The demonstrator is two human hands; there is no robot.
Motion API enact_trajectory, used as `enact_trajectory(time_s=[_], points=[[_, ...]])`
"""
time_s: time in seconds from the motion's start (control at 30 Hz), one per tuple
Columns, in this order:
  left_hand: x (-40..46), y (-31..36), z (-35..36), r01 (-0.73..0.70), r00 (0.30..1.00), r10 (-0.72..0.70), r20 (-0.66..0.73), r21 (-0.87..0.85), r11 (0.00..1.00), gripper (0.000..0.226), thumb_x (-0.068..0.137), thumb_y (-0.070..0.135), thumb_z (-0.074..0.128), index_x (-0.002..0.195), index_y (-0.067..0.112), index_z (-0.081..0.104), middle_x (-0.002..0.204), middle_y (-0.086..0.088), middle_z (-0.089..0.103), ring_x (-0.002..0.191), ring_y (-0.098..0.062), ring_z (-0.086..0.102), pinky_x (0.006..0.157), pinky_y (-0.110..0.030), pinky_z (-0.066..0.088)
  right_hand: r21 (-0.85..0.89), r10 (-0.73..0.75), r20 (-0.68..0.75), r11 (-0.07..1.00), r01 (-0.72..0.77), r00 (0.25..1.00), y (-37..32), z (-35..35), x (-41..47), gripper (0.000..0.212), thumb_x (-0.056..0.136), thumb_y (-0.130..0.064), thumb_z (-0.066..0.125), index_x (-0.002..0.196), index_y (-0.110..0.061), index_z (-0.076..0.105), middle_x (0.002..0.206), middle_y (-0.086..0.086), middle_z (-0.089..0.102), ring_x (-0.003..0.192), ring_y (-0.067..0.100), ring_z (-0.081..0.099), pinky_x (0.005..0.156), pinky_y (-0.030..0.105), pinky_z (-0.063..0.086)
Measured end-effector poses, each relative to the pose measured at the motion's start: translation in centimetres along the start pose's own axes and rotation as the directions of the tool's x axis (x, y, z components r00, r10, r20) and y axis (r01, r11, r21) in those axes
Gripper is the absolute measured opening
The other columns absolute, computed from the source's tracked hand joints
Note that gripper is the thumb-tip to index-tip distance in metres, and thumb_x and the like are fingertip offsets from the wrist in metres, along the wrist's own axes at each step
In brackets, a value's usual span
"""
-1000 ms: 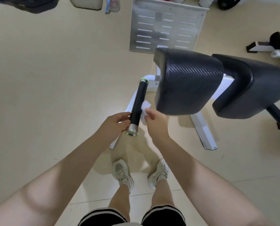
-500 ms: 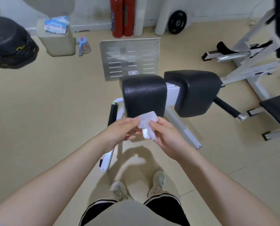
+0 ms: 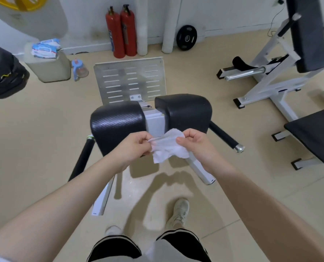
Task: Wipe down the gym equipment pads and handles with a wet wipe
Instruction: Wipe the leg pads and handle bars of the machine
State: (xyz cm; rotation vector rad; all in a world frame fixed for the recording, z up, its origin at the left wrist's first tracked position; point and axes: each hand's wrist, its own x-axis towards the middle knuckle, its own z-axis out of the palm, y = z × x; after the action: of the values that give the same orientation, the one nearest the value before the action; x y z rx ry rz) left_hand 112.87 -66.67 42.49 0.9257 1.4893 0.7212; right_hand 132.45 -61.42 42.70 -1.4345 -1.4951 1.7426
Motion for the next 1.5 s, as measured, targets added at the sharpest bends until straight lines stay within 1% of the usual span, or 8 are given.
enact_trajectory(time_s=[0.2,0.37,0.57,0.87,1.03,1.13,1.27,1.5], points=[[4.4,4.5,7.3,0.037,0.971,-0.097,-0.218,-0.265,0.964,0.032,0.075,-0.005,0.036,0.056,0.01,0.057,0.058,-0.006,0.057,0.055,-0.018,0.052,0.054,-0.02,0.04,0.018,-0.034,0.046,0.999,0.034,0.998,-0.8,-8.1,2.2,0.02,0.093,-0.018,0.053,0.075,-0.012,0.049,0.069,0.001,0.056,0.063,0.011,0.052,0.062,0.023,0.04],[6.2,6.8,12.2,0.124,0.99,-0.132,0.055,-0.782,0.61,0.032,0.093,0.021,0.032,0.098,0.007,0.061,0.086,-0.01,0.072,0.073,-0.02,0.069,0.058,-0.024,0.055,0.129,0.068,0.06,0.989,-0.075,0.996,-1.6,-12.0,4.5,0.023,0.098,-0.021,0.045,0.107,-0.002,0.054,0.099,0.013,0.063,0.087,0.021,0.06,0.075,0.031,0.05],[8.0,6.4,13.2,0.104,0.971,-0.204,-0.125,-0.549,0.83,0.017,0.093,0.006,0.051,0.107,0.007,0.06,0.092,-0.01,0.069,0.073,-0.015,0.069,0.055,-0.017,0.053,0.089,0.128,0.151,0.986,-0.142,0.98,-1.9,-14.7,6.7,0.005,0.098,-0.014,0.046,0.1,-0.014,0.05,0.09,0.007,0.06,0.071,0.017,0.057,0.049,0.017,0.049],[11.3,9.3,8.4,-0.041,0.987,-0.024,-0.157,-0.396,0.917,0.043,0.091,-0.011,0.038,0.066,0.007,0.068,0.087,-0.002,0.066,0.082,-0.013,0.065,0.063,-0.015,0.053,-0.013,-0.16,0.342,0.984,0.175,0.926,-4.5,-16.8,10.7,0.05,0.08,0.014,0.043,0.055,-0.019,0.07,0.08,0.0,0.063,0.079,0.011,0.061,0.069,0.02,0.049],[15.2,12.7,6.2,-0.089,0.98,0.061,-0.191,-0.143,0.986,0.028,0.087,-0.001,0.044,0.076,0.001,0.07,0.091,-0.003,0.065,0.093,-0.019,0.06,0.088,-0.029,0.053,-0.245,-0.106,0.089,0.961,0.125,0.99,-6.9,-15.9,14.8,0.018,0.081,-0.03,0.058,0.07,-0.018,0.067,0.08,-0.002,0.059,0.081,0.017,0.057,0.073,0.029,0.048],[18.0,13.4,4.7,-0.117,0.958,0.128,-0.255,0.057,0.992,0.019,0.087,0.022,0.059,0.086,0.009,0.073,0.089,-0.002,0.071,0.091,-0.022,0.066,0.091,-0.038,0.053,-0.361,-0.119,-0.159,0.931,0.054,0.98,-7.6,-13.5,17.6,0.027,0.084,-0.01,0.06,0.108,-0.021,0.057,0.097,-0.001,0.055,0.09,0.018,0.053,0.075,0.021,0.042],[20.8,13.9,3.4,-0.076,0.99,0.045,-0.133,-0.233,0.97,0.024,0.096,0.021,0.047,0.115,0.014,0.058,0.097,-0.003,0.064,0.092,-0.017,0.062,0.087,-0.025,0.053,-0.464,-0.191,-0.338,0.885,0.014,0.922,-7.5,-10.3,21.3,0.033,0.084,-0.001,0.052,0.115,-0.012,0.055,0.098,-0.006,0.053,0.09,0.012,0.048,0.079,0.019,0.035],[24.5,12.5,0.4,0.04,0.996,-0.074,-0.053,-0.47,0.882,0.037,0.1,0.038,0.025,0.114,0.017,0.052,0.107,-0.006,0.067,0.1,-0.011,0.062,0.094,-0.023,0.044,0.032,0.035,-0.153,0.999,-0.03,0.988,-6.8,-6.5,24.3,0.021,0.094,-0.015,0.049,0.106,-0.011,0.066,0.093,0.008,0.065,0.087,0.02,0.06,0.091,0.035,0.048]])
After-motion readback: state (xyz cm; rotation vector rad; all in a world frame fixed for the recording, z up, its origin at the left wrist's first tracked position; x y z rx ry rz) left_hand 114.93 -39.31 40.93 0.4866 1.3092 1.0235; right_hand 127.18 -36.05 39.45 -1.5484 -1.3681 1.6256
